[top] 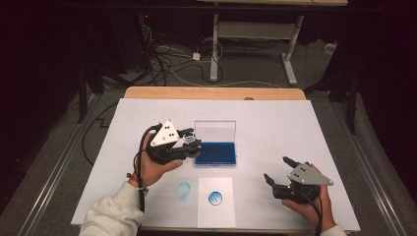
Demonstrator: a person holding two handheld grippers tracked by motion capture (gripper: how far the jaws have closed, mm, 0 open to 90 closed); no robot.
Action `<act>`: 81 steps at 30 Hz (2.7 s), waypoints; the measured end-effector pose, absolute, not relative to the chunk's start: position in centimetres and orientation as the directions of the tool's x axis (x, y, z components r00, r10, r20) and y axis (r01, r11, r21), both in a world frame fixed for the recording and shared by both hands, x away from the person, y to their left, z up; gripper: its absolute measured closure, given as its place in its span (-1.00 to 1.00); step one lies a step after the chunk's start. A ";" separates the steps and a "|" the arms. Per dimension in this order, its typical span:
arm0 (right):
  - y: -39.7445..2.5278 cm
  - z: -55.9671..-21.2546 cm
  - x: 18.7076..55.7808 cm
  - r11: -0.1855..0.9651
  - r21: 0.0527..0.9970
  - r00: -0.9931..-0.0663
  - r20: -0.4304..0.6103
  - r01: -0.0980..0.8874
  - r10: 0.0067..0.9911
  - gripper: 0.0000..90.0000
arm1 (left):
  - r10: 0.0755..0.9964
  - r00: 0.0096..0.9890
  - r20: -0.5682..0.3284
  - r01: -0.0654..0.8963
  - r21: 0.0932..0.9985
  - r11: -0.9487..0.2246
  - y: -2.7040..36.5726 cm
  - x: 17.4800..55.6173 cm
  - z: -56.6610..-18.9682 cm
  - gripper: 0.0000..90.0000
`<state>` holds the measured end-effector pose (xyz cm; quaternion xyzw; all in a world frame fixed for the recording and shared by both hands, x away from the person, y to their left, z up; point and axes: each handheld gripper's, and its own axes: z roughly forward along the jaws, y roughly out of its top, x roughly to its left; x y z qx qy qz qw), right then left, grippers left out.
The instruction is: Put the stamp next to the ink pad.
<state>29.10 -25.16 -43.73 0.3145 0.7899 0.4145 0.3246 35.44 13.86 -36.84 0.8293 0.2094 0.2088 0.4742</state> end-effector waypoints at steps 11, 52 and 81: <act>-24.6 -44.1 29.1 0.487 0.841 -0.626 -0.252 0.236 0.738 -0.53 | 0.553 0.819 0.151 0.183 0.845 -0.502 14.8 36.6 -36.7 0.21; -24.1 -44.7 28.9 0.545 0.798 -0.674 -0.255 0.259 0.693 -0.51 | 0.635 0.763 0.121 0.388 0.700 -0.599 15.4 41.7 -45.5 0.15; -24.4 -44.6 28.9 0.541 0.805 -0.650 -0.279 0.243 0.707 -0.54 | 0.659 0.731 0.176 0.282 0.802 -0.527 15.2 39.4 -43.0 -0.63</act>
